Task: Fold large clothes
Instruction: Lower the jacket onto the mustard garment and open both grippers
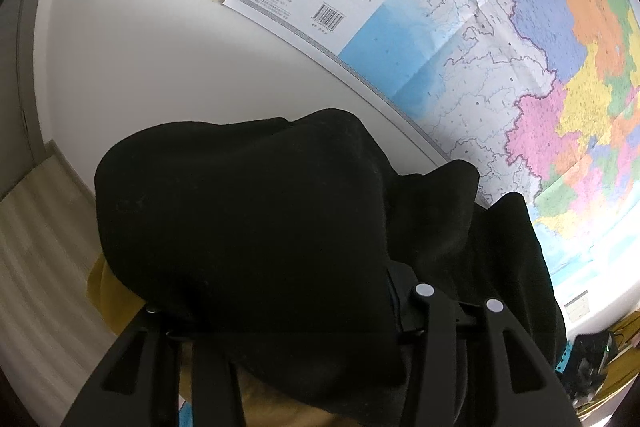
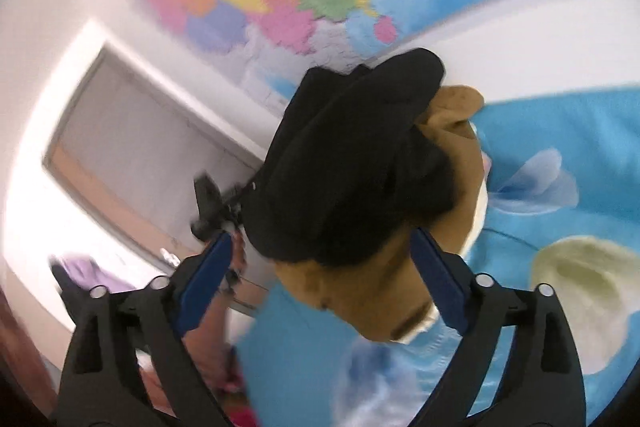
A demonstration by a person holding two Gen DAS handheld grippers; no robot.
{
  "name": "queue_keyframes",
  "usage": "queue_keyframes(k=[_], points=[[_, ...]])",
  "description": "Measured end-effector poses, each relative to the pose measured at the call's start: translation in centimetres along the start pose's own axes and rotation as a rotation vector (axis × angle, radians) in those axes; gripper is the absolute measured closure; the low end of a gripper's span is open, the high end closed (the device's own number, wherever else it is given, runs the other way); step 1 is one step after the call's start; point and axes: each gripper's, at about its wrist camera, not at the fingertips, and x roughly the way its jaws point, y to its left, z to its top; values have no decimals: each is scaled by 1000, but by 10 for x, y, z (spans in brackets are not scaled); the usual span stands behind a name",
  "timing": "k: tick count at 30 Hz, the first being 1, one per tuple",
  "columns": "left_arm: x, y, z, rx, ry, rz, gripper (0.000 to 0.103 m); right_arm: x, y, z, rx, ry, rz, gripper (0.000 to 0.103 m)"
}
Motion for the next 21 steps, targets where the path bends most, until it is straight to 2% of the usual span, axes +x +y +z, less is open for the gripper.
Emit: queue_keyframes(k=[2, 4, 5, 6, 7, 9, 10, 11, 12, 13, 15, 18, 21], points=[[0, 0, 0, -8, -1, 1, 58, 18, -9, 14, 113, 35, 9, 8], [0, 0, 1, -13, 2, 1, 58, 41, -10, 28, 165, 53, -3, 37], [0, 0, 1, -18, 5, 1, 58, 50, -7, 34, 161, 59, -3, 70], [0, 0, 2, -19, 6, 4, 59, 51, 3, 40, 115, 37, -21, 81], [-2, -2, 2, -9, 4, 10, 59, 47, 17, 43, 31, -3, -32, 86], [-5, -5, 1, 17, -8, 8, 60, 33, 62, 39, -236, -109, -98, 87], [-5, -7, 0, 26, -11, 8, 59, 31, 77, 31, -352, -131, -130, 87], [-5, -6, -1, 29, -9, 13, 59, 34, 79, 26, -392, -128, -155, 87], [-3, -3, -1, 20, 1, 19, 58, 38, 75, 23, -388, -104, -177, 87], [-2, 0, -2, 11, 5, 13, 57, 46, 63, 18, -364, -42, -225, 87], [-3, 1, -3, 23, 4, 8, 52, 54, 34, 11, -259, 35, -268, 79], [-10, -6, -8, 51, -10, 60, 41, 54, 10, 3, -150, 75, -263, 71], [-26, -12, -14, 67, -43, 120, 35, 47, 14, 2, -136, 74, -293, 54]])
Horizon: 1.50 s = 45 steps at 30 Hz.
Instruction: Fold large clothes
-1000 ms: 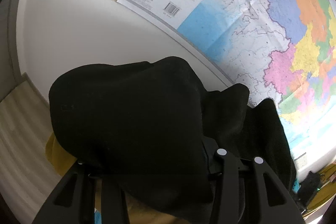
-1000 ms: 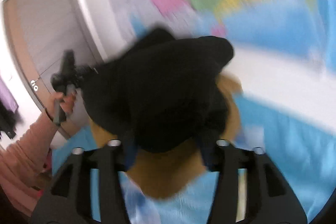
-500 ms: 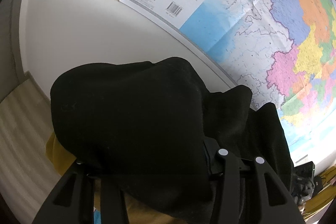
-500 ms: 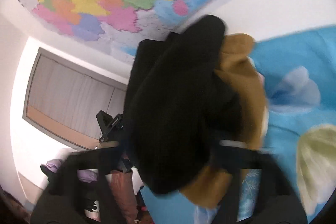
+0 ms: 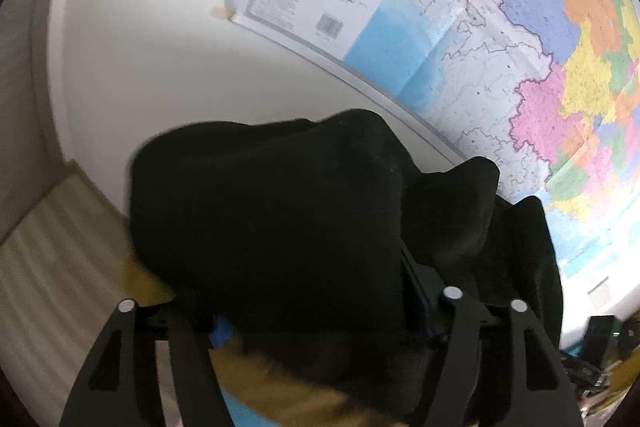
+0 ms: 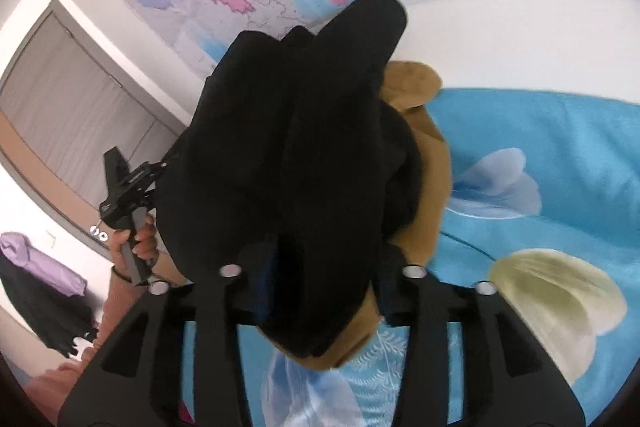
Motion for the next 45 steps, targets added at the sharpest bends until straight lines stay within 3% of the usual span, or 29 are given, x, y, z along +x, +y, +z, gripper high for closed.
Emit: queue_keyframes(k=[3, 7, 9, 13, 15, 17, 22, 26, 30, 35, 45], points=[[-22, -3, -8, 15, -47, 53, 34, -23, 12, 4, -32, -45, -75, 43], [-61, -27, -18, 109, -211, 204, 33, -54, 25, 8, -133, -157, -195, 41], [-73, -46, -20, 178, -272, 202, 30, -52, 47, 14, -224, -184, -218, 41], [-44, -83, -18, 302, -181, 120, 28, -14, 72, 23, -345, -158, -265, 43], [-14, -87, -18, 317, -119, 174, 28, 18, 75, 27, -377, -123, -312, 39], [8, -82, -21, 318, -96, 229, 28, 35, 65, 27, -341, -83, -307, 33], [29, -66, -29, 295, -53, 246, 23, 41, 45, 24, -261, -39, -251, 29], [16, -82, -36, 312, -83, 289, 20, 24, 56, 19, -267, -79, -256, 25], [-22, -96, -59, 315, -166, 260, 6, 7, 84, 1, -348, -151, -263, 15], [-63, -128, -102, 344, -224, 253, 6, -3, 106, -32, -430, -210, -255, 6], [-106, -157, -159, 278, -207, 221, 6, -1, 123, -82, -478, -209, -281, 6]])
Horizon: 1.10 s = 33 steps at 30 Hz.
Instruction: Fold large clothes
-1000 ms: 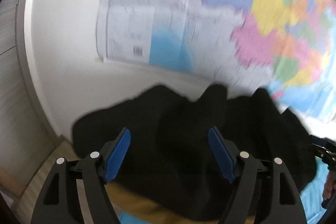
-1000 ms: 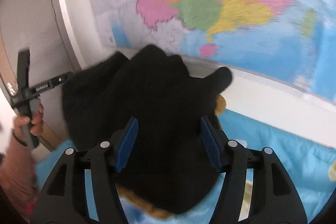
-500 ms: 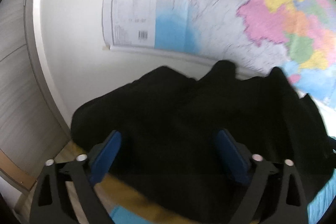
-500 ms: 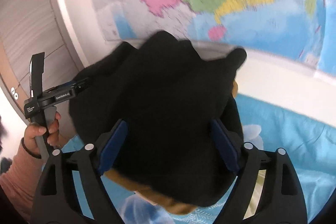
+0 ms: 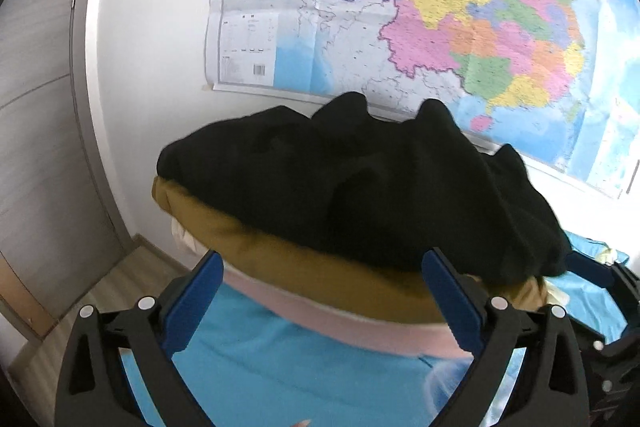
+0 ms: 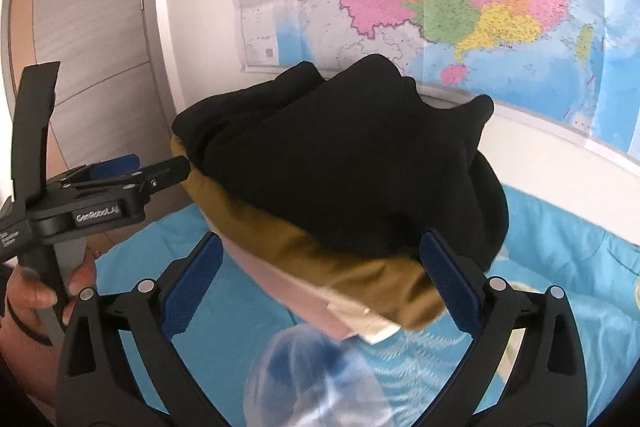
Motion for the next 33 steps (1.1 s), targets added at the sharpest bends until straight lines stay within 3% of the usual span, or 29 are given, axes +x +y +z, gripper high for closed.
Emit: queue_keyframes(k=[12, 16, 33], points=[[-39, -14, -35, 5, -7, 52, 6, -29, 8, -26, -2, -22, -19, 6], [-46, -17, -47, -2, 23, 41, 6, -37, 11, -34, -6, -19, -6, 6], [-69, -43, -70, 39, 16, 50, 6, -60, 8, -60, 38, -23, -30, 6]])
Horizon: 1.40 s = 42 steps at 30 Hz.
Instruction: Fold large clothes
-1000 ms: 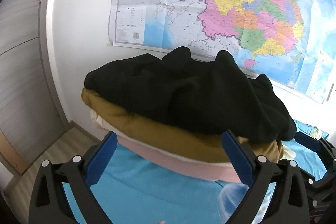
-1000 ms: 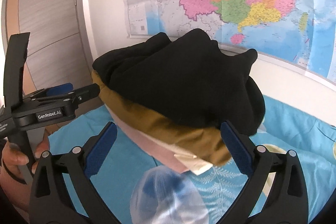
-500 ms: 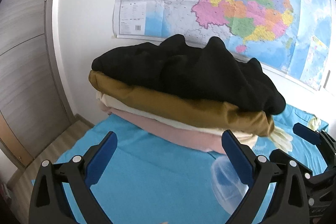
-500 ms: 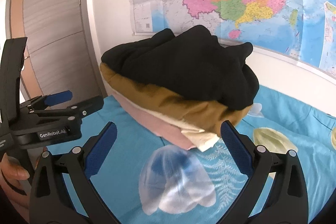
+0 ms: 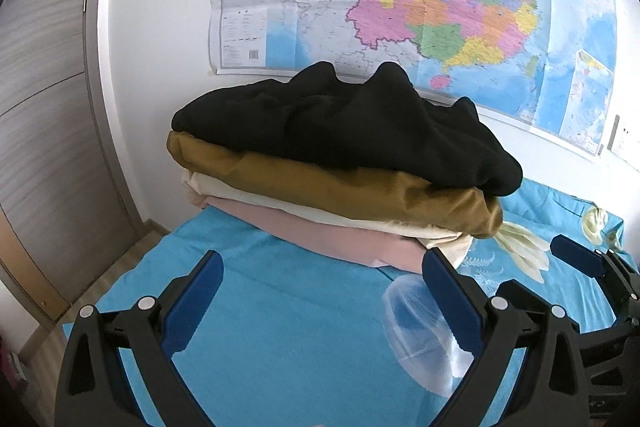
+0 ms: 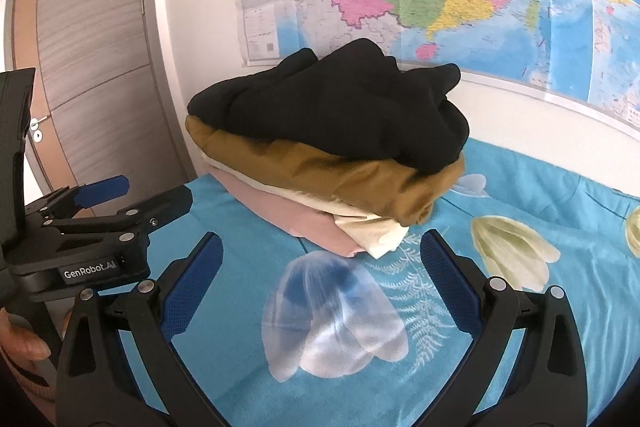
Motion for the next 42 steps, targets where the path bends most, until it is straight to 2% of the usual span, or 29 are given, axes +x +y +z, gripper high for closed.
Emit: queue_keyframes(k=[42], points=[[-3, 0, -8, -2, 16, 13, 6, -6, 1, -9, 10, 12, -5, 6]])
